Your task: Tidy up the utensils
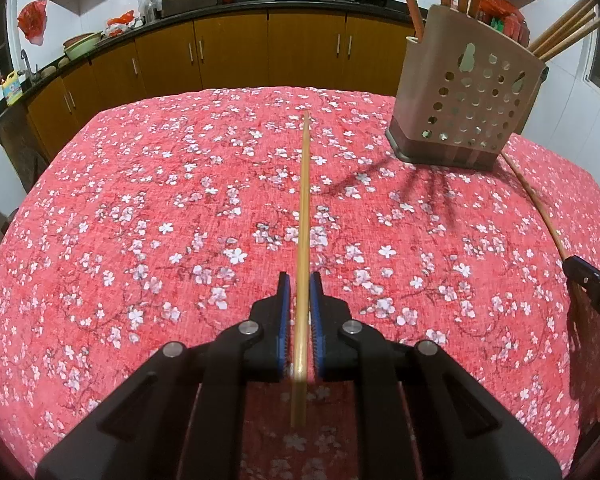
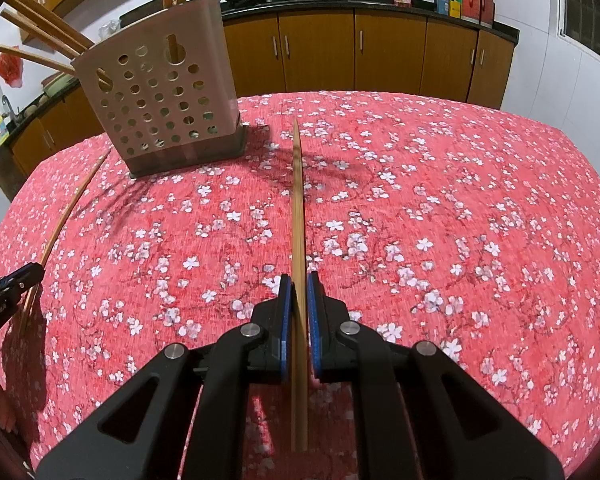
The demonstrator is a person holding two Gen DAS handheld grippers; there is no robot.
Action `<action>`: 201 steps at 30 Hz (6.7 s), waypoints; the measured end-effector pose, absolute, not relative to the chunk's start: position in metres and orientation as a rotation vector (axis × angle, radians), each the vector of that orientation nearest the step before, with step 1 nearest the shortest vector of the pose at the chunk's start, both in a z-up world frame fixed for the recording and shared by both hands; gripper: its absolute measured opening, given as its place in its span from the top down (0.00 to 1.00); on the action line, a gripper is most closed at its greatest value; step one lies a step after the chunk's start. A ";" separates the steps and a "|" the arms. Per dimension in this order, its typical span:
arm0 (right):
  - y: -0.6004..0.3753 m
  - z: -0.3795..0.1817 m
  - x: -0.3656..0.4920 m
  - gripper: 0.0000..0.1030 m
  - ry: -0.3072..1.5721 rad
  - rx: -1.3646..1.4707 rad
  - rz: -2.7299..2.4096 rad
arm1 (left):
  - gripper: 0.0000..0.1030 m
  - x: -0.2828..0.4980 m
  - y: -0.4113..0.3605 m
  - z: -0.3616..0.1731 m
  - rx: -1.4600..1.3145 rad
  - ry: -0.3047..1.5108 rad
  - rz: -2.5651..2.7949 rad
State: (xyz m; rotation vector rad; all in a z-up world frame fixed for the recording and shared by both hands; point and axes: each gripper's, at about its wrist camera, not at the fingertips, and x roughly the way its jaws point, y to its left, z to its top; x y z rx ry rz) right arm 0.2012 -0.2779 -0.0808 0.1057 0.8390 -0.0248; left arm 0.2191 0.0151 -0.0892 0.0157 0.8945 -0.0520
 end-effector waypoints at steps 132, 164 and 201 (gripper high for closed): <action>-0.305 0.099 0.143 0.93 0.318 0.155 0.060 | 0.93 0.172 0.037 0.100 -0.085 0.468 -0.265; -0.248 0.162 0.200 0.93 0.046 0.146 0.151 | 0.93 0.236 -0.048 0.179 -0.128 0.178 -0.253; -0.256 0.151 0.182 0.36 0.114 0.127 0.156 | 0.28 0.213 0.000 0.156 -0.193 0.204 -0.188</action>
